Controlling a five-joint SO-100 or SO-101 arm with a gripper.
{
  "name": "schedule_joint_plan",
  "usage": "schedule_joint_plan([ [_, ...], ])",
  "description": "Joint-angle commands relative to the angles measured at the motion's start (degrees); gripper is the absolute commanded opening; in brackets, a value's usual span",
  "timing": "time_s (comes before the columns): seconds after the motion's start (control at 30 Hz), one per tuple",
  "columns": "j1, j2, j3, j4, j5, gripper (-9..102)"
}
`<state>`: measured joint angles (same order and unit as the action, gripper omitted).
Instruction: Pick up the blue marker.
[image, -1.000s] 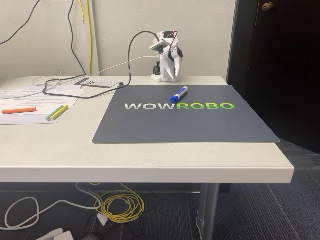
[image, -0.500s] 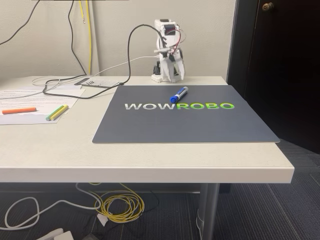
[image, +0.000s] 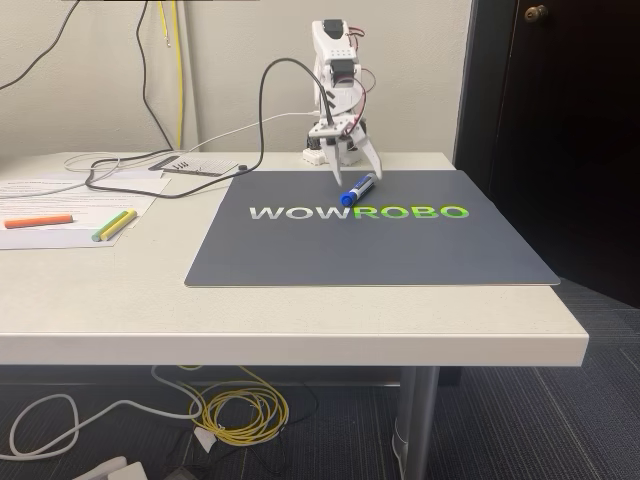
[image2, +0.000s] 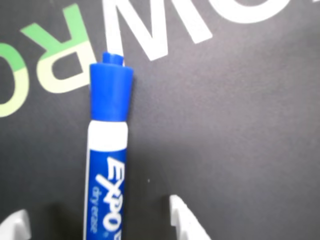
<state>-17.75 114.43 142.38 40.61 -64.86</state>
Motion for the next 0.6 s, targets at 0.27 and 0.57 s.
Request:
schedule_joint_plan([
  [0.27,-1.23,-5.98,-4.13,-3.16,-1.05,36],
  [0.57,-0.53,-7.56,-3.78,-8.00,-4.04,22],
])
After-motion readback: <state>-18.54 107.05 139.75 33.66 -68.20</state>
